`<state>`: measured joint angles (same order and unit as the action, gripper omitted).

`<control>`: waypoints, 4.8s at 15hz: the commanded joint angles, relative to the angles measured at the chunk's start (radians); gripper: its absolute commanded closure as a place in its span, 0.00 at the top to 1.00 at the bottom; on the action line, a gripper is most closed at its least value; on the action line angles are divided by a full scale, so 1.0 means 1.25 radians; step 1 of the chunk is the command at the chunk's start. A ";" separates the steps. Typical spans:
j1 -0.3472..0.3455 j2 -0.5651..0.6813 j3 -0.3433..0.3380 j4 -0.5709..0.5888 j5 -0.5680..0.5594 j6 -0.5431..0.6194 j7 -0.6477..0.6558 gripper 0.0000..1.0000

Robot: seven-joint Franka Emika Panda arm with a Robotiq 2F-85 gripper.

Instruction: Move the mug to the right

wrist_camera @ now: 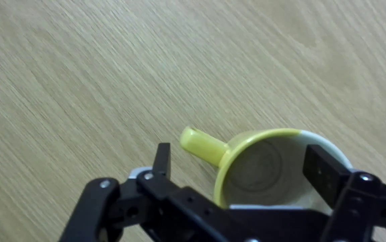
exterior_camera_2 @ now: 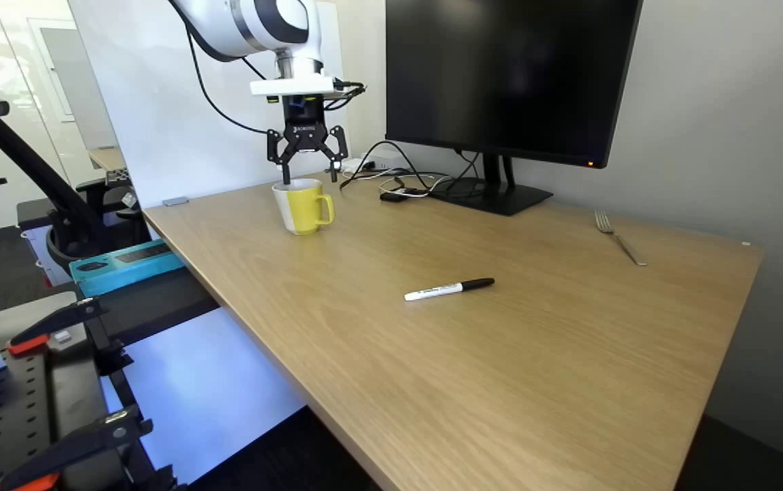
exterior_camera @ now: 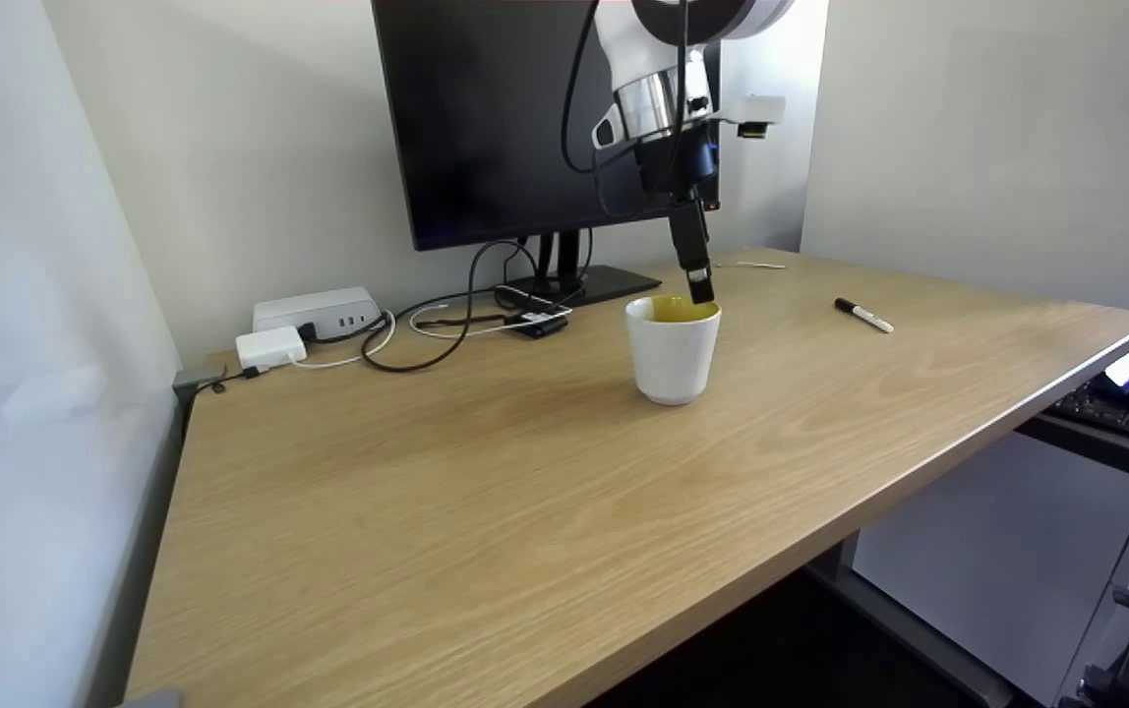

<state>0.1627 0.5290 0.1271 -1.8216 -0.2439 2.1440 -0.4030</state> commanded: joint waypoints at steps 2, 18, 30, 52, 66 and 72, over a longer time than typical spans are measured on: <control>0.000 0.057 0.002 0.047 -0.011 0.008 0.016 1.00; 0.025 0.113 -0.003 0.115 -0.015 0.004 0.051 0.03; 0.014 -0.041 -0.049 0.100 0.024 -0.136 0.286 0.03; -0.147 -0.045 -0.168 0.111 0.247 -0.084 0.635 0.03; -0.174 0.069 -0.166 0.105 0.361 0.041 0.623 0.03; -0.187 0.085 -0.167 0.102 0.377 0.052 0.619 0.03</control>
<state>-0.0553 0.6339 -0.0870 -1.6888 0.1943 2.1898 0.3809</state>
